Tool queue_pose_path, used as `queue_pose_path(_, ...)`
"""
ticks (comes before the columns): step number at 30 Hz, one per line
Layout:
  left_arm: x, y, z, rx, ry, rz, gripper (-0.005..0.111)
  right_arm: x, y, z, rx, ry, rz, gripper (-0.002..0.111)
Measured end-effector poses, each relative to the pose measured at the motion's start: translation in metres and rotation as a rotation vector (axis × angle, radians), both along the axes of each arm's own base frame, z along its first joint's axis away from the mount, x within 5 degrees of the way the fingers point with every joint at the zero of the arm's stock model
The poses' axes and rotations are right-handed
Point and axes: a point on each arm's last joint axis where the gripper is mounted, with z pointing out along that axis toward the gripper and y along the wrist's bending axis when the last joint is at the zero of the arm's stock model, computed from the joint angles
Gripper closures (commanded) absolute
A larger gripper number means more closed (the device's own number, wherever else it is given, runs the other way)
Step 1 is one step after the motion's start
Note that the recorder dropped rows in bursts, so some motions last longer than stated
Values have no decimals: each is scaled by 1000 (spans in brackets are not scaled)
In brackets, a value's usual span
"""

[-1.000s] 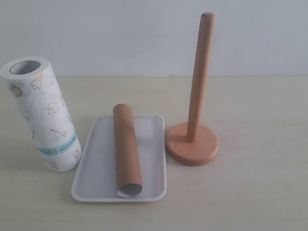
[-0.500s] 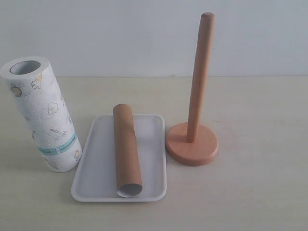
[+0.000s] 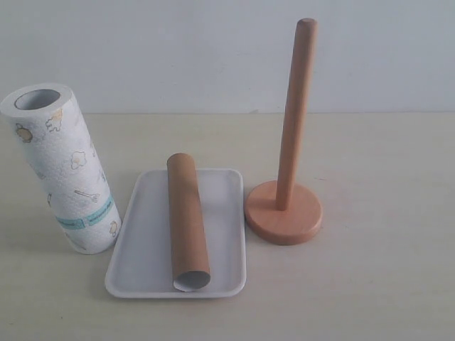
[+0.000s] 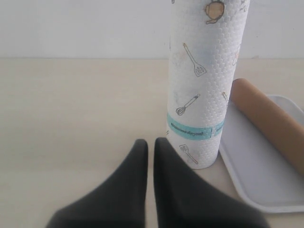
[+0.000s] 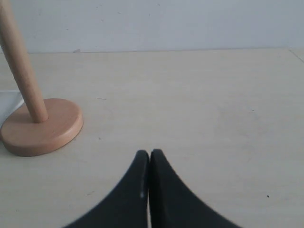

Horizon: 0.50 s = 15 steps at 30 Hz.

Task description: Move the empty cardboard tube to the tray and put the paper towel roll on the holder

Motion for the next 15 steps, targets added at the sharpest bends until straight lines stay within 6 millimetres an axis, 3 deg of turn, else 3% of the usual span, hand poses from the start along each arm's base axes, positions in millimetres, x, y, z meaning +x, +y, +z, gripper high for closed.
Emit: queue_pose_path(15,0,0,0,0,0,0,103,0,0,0,-13,2,0,108)
